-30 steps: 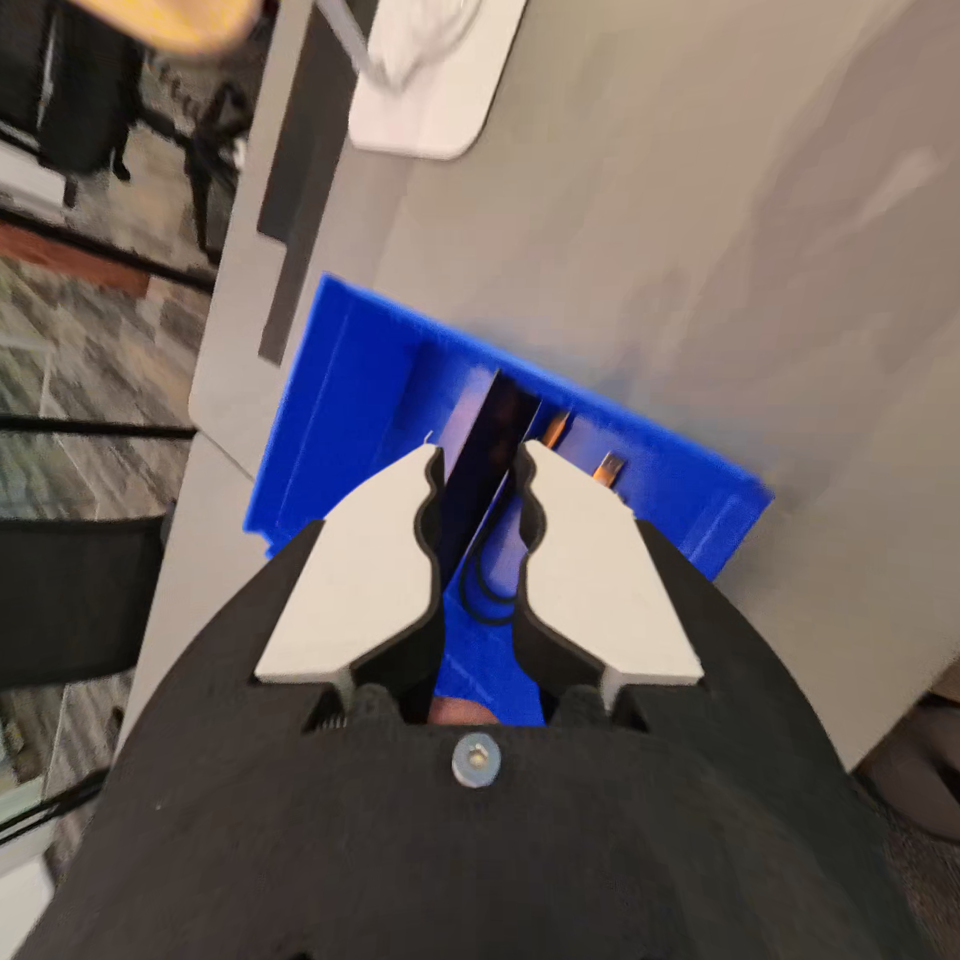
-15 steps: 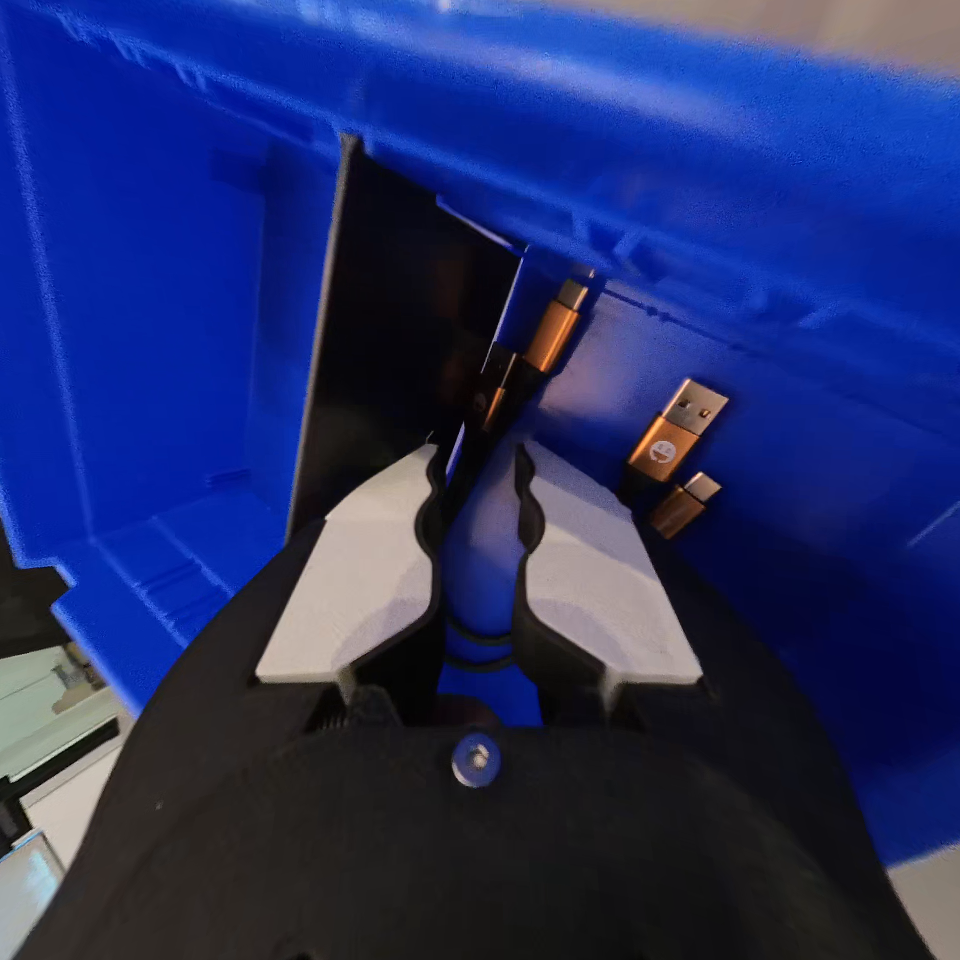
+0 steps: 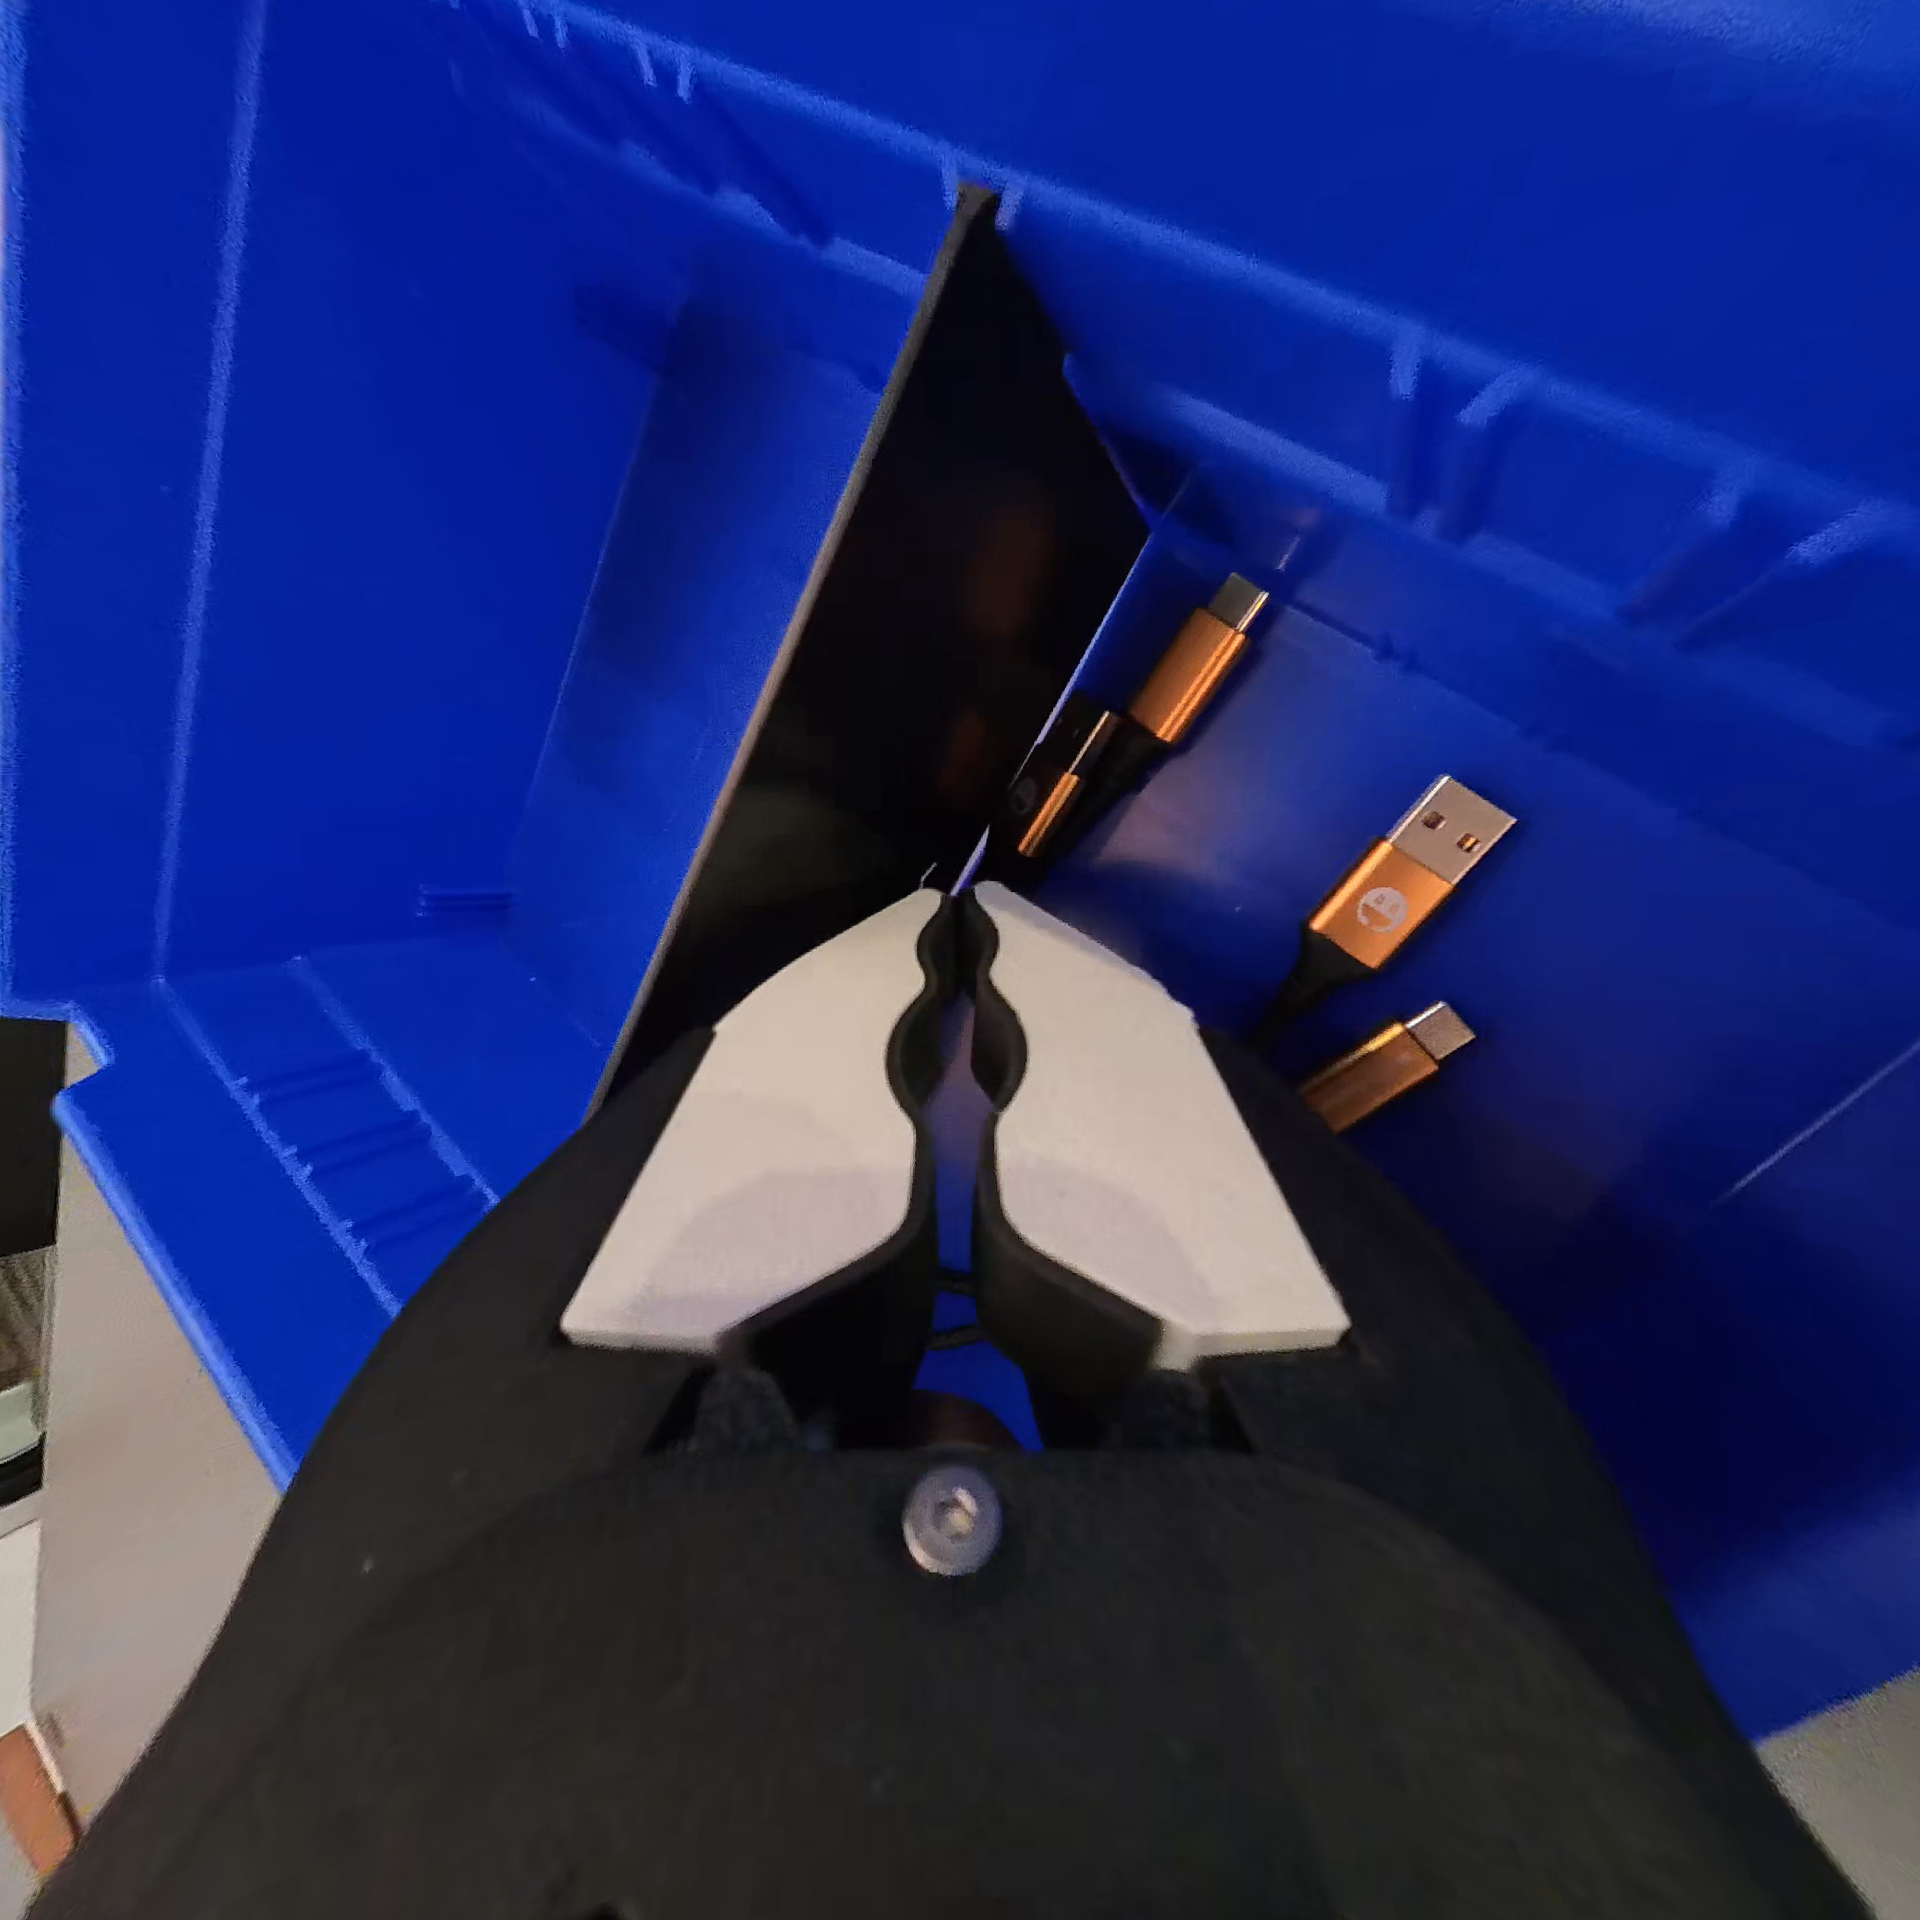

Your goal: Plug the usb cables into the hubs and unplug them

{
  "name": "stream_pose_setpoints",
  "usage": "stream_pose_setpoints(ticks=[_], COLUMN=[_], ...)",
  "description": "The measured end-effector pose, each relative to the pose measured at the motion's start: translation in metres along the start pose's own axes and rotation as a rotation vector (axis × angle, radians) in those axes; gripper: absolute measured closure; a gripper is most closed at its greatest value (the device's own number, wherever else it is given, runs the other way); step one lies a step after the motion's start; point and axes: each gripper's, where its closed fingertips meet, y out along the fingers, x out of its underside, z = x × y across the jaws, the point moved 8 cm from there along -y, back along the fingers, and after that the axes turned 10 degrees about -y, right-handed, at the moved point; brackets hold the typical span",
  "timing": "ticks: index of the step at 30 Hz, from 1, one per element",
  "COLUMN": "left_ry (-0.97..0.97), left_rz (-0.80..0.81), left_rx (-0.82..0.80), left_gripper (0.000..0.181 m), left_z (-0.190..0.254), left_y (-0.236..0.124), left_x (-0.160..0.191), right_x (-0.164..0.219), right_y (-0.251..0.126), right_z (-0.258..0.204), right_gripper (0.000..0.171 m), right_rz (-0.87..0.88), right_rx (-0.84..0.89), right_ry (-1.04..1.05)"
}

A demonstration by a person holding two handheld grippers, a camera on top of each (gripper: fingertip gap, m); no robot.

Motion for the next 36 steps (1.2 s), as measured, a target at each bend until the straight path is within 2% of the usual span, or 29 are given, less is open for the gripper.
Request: stream_pose_setpoints(ticks=[5,6,7,11,16,21,22,26,29,30,36], left_ry=[0.009,0.022,0.020,-0.028,-0.068,-0.046,-0.031,-0.004,0.014,0.014,-0.096], left_rz=[-0.027,-0.043,-0.066,-0.043,-0.039,-0.018,-0.032,-0.097,-0.049,-0.059,-0.054], left_rx=[-0.012,-0.010,0.009,0.063,0.161,0.129,0.136,0.198,0.084,0.050,0.129], left_gripper=[0.180,0.167,0.165,0.169,0.164,0.171,0.180,0.181,0.180,0.168,0.169], left_z=[0.002,0.004,0.006,0.003,-0.001,-0.001,-0.001,0.005,-0.002,-0.004,-0.006], left_y=[0.006,0.010,0.015,0.019,0.020,0.024,0.023,0.017,0.015,0.017,0.026], left_x=[0.001,0.002,0.003,0.000,-0.001,-0.004,-0.003,-0.002,-0.007,-0.007,-0.005], right_x=[0.001,0.001,0.001,0.001,0.002,0.003,0.002,0.002,0.002,0.002,0.001], right_y=[0.001,0.001,0.001,0.002,0.002,0.003,0.002,0.001,0.000,0.000,0.000], right_z=[0.000,0.000,0.000,-0.001,0.000,0.001,0.001,0.001,0.002,0.002,0.001], right_gripper=[0.112,0.112,0.112,0.112,0.112,0.112,0.112,0.113,0.112,0.112,0.112], right_rz=[0.001,0.001,0.002,0.006,0.009,0.006,0.006,0.006,0.007,0.009,0.014], right_rx=[-0.004,-0.005,-0.006,-0.011,-0.013,-0.011,-0.010,-0.006,-0.004,-0.006,-0.011], right_ry=[0.003,0.003,0.004,0.008,0.016,0.019,0.018,0.014,0.015,0.017,0.017])
